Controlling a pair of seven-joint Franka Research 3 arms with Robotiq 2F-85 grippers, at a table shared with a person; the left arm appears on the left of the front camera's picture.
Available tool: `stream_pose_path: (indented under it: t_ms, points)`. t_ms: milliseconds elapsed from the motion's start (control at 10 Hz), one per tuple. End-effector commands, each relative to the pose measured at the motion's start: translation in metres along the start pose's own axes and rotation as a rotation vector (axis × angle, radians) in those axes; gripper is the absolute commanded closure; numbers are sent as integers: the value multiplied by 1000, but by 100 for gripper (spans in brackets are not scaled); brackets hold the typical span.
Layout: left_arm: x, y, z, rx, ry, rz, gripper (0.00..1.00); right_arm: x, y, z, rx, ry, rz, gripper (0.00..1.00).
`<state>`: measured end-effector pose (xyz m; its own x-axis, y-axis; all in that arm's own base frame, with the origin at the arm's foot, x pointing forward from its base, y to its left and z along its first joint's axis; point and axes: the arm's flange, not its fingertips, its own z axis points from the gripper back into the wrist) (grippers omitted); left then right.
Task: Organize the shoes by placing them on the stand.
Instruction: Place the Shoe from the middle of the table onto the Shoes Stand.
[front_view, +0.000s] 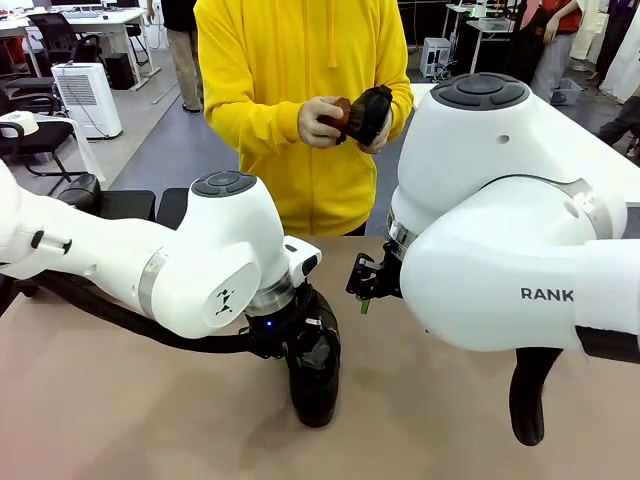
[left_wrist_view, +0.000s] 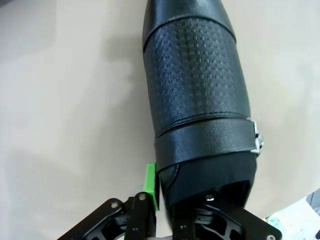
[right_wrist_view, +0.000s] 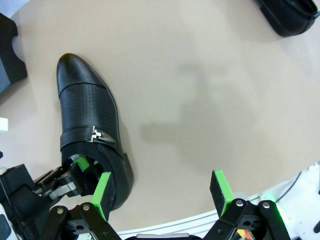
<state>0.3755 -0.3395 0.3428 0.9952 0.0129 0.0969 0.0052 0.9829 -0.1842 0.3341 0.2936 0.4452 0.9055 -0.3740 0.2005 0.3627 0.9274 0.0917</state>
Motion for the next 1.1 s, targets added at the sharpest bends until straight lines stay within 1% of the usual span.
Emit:
stream_pose_path:
  t_ms: [0,100,200,300,400,500,600,700,800,1000]
  points:
    - [2,16,15,-38,-25,12,100,3,1,0,20,10,8,0]
    - [-2,31,29,-60,2,10,100,3,1,0,20,10,8,0]
    - [-5,46,44,-87,5,15,100,3,1,0,20,10,8,0]
    - [-8,69,60,-132,33,45,100,3,1,0,20,10,8,0]
    - [-12,94,84,-160,24,54,100,3,1,0,20,10,8,0]
    - [-15,117,109,-131,-28,30,100,3,1,0,20,10,8,0]
    - [-14,141,135,-98,-117,-11,100,3,1,0,20,10,8,0]
    - [-8,159,154,-81,-216,-48,100,3,1,0,20,10,8,0]
    - [1,177,170,-22,-289,-68,100,3,1,0,20,10,8,0]
    - [23,205,200,51,-423,-58,100,3,1,0,20,10,8,0]
